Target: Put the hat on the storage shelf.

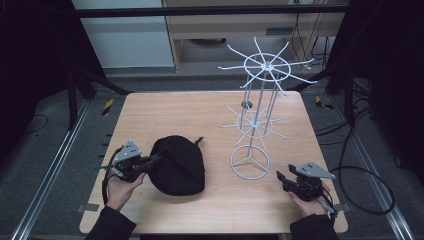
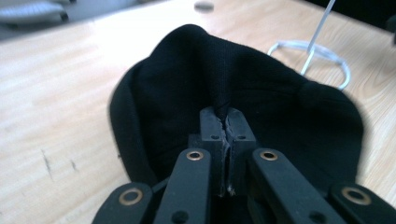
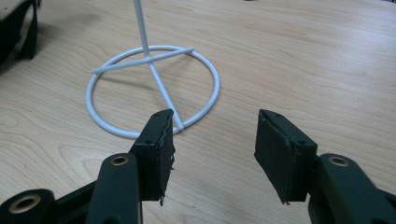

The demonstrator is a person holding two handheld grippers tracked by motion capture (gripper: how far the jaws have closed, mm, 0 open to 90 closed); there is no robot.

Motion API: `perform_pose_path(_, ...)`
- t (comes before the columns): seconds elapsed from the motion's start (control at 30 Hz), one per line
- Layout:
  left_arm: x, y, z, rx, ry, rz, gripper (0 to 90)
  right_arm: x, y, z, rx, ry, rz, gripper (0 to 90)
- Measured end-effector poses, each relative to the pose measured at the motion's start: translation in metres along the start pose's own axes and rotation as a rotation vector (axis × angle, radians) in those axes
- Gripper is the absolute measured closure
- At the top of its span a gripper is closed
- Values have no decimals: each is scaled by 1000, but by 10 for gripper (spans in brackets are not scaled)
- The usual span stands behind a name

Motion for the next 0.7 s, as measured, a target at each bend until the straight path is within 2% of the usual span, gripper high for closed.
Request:
perform_pose_path(0.27, -27, 22, 8, 40, 20, 112, 877, 0, -2, 3, 9, -9, -5, 469)
perform_pose_path(0.43, -44, 36, 14, 44, 19, 185, 877, 1, -2, 4, 9, -11, -4, 469)
perform_pose_path(0.7, -68, 55, 22, 2, 13, 305, 877, 0, -3, 8, 11, -20, 3, 467)
Point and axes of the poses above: each handheld gripper's, and its own axes: x roughly forward along the jaws, y roughly out of its top, z roughly to its right, the point moved 6 cm from there along x, roughly forward along the jaws, and after that the axes turned 4 degrees about -x, right-handed, at the moved point
